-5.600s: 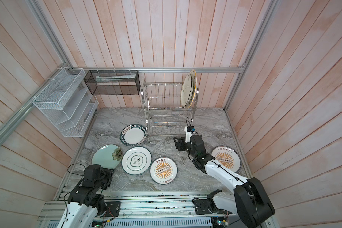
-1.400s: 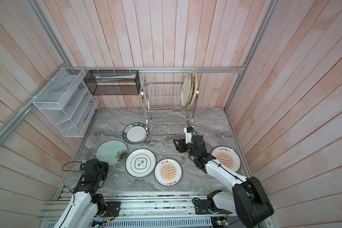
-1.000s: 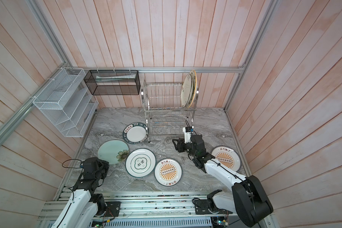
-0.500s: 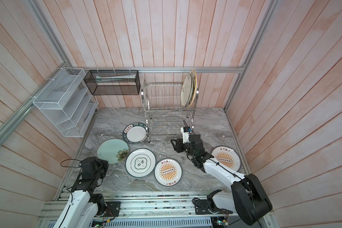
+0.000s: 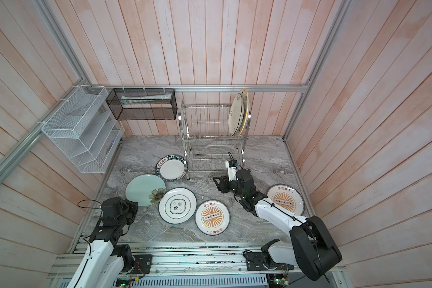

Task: Load plates into a dish rack
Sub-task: Pick up the plate from the middle-left of the table.

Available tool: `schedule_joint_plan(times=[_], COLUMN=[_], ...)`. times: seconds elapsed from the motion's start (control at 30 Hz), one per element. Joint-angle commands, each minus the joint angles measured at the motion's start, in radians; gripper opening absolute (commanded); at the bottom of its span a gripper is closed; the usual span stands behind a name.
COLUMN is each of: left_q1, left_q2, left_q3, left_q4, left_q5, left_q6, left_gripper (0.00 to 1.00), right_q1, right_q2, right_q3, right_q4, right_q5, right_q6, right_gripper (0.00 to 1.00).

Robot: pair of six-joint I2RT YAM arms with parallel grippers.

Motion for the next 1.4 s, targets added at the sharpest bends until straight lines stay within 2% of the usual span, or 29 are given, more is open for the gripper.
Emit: schedule_joint_plan(times=[0.0,0.23,0.57,0.9,1.37], left_q1=[0.004,0.004,0.004,0.006,0.006], left_q2=[-0.020,0.007,0.028,0.000,0.034], left_q3=[0.060,0.063,0.077,0.096,0.139], left_q4=[0.123,0.160,0.172,0.153,0.095], left_q5=[0.047,0.101,0.149,0.192,0.336], left_q6=[0.020,0.051,0.080,0.108,0.200], left_gripper=[0.00,0.00,0.00,0.00,0.00], right_q1=[0.012,0.044,0.198,0.250,0.251], right_q2=[0.012,0.036,0.100,0.181,0.233], right_q3=[0.032,0.036,0.035,0.079,0.124], right_q4=[0.001,0.044,0.149,0.165,0.152], right_q5=[-0.013,-0.044,0.029,0.007,-0.040], right_q6=[-0.001,0.072,0.267,0.293,0.310], right_gripper=[0.52,0.52,0.52,0.52,0.55])
